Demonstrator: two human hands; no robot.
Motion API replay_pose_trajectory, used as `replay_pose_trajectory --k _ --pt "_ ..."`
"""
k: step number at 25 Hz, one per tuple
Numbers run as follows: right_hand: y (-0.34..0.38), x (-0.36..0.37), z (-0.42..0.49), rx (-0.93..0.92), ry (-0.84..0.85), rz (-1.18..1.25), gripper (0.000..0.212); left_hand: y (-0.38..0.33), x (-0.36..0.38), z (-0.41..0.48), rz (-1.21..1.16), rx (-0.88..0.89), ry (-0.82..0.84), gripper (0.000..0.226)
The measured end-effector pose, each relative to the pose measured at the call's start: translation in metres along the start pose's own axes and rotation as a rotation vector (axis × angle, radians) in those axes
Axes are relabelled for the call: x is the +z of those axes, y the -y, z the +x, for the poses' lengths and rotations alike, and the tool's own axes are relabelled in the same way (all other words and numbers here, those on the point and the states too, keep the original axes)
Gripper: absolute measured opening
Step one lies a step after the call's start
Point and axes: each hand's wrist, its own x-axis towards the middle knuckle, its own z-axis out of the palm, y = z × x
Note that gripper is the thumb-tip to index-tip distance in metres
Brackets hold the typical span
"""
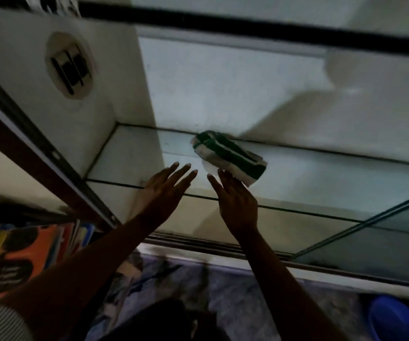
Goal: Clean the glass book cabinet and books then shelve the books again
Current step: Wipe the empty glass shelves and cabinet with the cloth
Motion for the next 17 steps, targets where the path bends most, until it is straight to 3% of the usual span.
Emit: replay_pose_trajectory --k 2,7,10,11,14,15,17 --pt "0.005 -0.012 0.004 0.078 0.164 0.089 0.052 -0.001 -0.016 0.003 -0.034 -0.019 0.182 0.05" --pt "0.007 -0.048 0.023 0.191 0.583 0.298 0.074 0.003 -0.053 0.024 -0.105 0.028 0.656 0.105" --pt "0.003 -0.064 0.038 0.212 0.769 0.411 0.074 0.006 -0.056 0.028 -0.154 0.026 0.796 0.116" --pt "0.004 -0.069 0.047 0.213 0.728 0.437 0.065 0.007 -0.055 0.03 -0.175 0.025 0.838 0.118" --pt "0.003 -0.069 0.084 0.299 0.397 0.386 0.045 0.009 -0.057 0.036 -0.213 0.074 0.793 0.114" --pt "0.001 -0.064 0.096 0.323 0.388 0.332 0.047 0.011 -0.063 0.04 -0.206 0.088 0.775 0.1" --pt "0.003 -0.05 0.103 0.326 0.567 0.222 0.06 0.015 -0.08 0.042 -0.218 0.025 0.656 0.074"
